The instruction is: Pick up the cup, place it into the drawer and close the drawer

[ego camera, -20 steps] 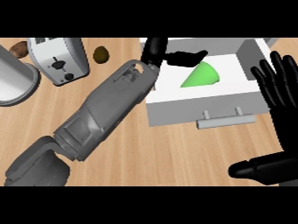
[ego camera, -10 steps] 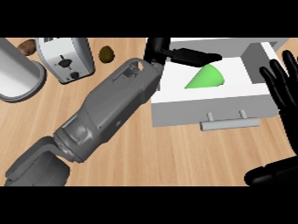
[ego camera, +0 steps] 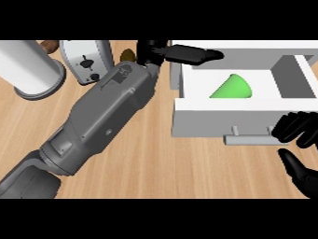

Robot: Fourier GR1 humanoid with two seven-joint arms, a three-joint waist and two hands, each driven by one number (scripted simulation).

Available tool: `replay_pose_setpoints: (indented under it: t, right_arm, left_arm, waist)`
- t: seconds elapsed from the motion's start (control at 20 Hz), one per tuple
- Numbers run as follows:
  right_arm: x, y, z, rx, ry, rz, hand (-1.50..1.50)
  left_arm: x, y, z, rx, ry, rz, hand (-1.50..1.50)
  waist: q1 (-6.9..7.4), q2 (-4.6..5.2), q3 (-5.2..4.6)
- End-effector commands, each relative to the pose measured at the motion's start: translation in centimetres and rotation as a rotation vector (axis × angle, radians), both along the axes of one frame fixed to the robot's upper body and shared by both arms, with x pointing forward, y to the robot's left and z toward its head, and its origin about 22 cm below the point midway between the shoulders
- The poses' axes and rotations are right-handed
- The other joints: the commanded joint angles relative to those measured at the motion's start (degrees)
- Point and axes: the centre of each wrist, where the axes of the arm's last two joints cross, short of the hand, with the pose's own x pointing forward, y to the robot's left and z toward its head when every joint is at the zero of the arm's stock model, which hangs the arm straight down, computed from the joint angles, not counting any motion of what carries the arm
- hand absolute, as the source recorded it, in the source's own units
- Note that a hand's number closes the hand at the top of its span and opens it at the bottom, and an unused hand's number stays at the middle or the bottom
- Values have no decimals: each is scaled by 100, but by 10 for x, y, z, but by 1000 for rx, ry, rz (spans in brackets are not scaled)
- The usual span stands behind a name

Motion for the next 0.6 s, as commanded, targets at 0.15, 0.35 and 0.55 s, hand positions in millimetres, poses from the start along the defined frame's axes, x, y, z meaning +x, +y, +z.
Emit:
replay_pose_setpoints:
  t: [0.15,0.35,0.55]
  right_arm:
    - [-11,-3,-13,-184,3,2,150]
    - [-4,-3,4,-314,16,-7,150]
    - [-6,1,-20,-339,67,-39,150]
  left_arm:
    - [-18,49,-16,-63,62,63,-150]
    - [-28,104,-24,-77,59,100,-150]
    - [-53,156,-30,-77,73,120,-150]
  waist:
    - [179,-50,3]
    - [210,-33,-2]
    - [202,-23,1]
